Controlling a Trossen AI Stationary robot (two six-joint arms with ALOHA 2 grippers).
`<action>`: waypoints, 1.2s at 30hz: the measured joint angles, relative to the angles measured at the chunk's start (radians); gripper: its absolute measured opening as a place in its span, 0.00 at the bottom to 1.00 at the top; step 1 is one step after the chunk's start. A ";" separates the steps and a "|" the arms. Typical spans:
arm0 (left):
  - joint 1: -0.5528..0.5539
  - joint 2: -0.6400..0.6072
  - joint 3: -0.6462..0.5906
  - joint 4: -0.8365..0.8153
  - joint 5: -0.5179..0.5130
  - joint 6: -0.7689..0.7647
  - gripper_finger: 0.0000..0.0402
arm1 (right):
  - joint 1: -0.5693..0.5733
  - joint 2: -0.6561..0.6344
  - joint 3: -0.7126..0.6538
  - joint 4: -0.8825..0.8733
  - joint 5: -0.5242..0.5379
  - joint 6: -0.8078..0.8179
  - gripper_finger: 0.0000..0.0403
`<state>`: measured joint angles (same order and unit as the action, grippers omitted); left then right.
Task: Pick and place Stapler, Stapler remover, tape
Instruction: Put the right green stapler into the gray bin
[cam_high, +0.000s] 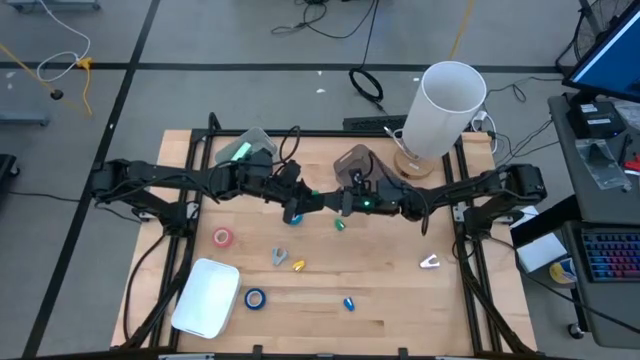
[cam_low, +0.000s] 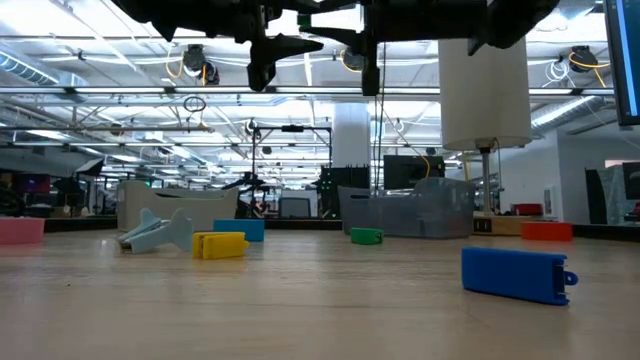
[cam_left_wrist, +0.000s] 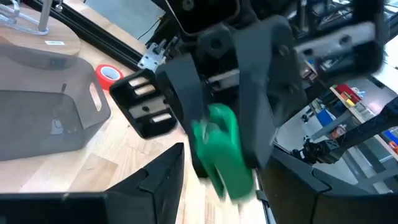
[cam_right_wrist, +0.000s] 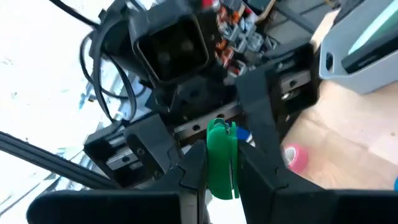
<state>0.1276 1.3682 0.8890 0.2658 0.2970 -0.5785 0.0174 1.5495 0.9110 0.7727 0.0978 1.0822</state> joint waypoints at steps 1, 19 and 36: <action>0.000 0.000 0.000 -0.007 0.003 0.000 0.50 | 0.000 0.006 0.010 -0.018 -0.004 -0.003 0.14; -0.001 0.000 -0.001 -0.033 0.043 0.013 0.32 | -0.001 0.019 0.027 -0.043 -0.024 0.030 0.14; -0.001 0.000 -0.001 -0.047 0.058 0.020 0.24 | -0.003 0.018 0.027 -0.057 -0.048 0.026 0.19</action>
<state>0.1268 1.3682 0.8883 0.2186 0.3546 -0.5590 0.0143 1.5673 0.9379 0.7160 0.0499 1.1079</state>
